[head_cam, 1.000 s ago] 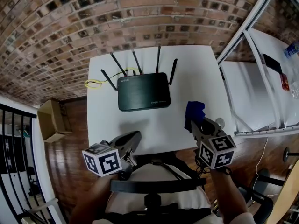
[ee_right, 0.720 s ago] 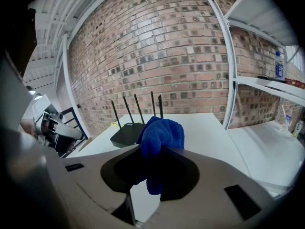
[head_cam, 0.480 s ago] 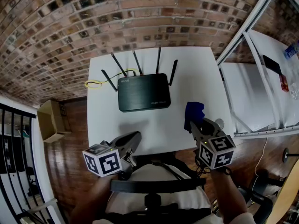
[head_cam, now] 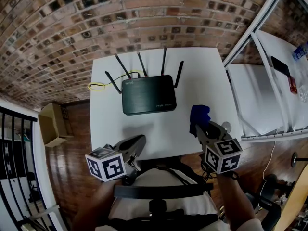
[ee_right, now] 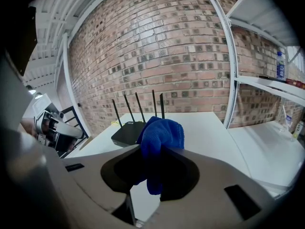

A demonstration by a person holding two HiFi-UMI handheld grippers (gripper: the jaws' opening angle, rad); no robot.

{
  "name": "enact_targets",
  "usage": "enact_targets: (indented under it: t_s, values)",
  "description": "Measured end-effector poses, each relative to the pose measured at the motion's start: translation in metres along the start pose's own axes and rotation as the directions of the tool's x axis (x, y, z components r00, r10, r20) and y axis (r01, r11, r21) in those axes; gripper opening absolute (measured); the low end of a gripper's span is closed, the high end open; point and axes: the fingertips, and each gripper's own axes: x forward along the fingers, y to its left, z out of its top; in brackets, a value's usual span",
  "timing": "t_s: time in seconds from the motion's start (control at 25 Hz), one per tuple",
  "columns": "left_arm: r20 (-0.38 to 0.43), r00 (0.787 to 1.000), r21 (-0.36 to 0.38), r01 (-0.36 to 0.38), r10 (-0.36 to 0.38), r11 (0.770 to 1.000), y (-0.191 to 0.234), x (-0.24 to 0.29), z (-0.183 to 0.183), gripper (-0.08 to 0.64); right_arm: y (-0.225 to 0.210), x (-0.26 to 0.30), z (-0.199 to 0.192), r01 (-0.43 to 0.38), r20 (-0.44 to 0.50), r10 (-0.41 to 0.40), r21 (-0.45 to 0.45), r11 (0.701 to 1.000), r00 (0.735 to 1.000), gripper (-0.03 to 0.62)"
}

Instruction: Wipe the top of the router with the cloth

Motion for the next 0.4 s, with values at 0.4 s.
enact_targets:
  t_s: [0.4]
  values:
    - [-0.005,1.000,0.004,-0.002,0.002,1.000,0.0028,-0.0017,0.0036,0.028,0.0077,0.0070,0.0023,-0.016,-0.013,0.016,-0.015,1.000,1.000,0.104]
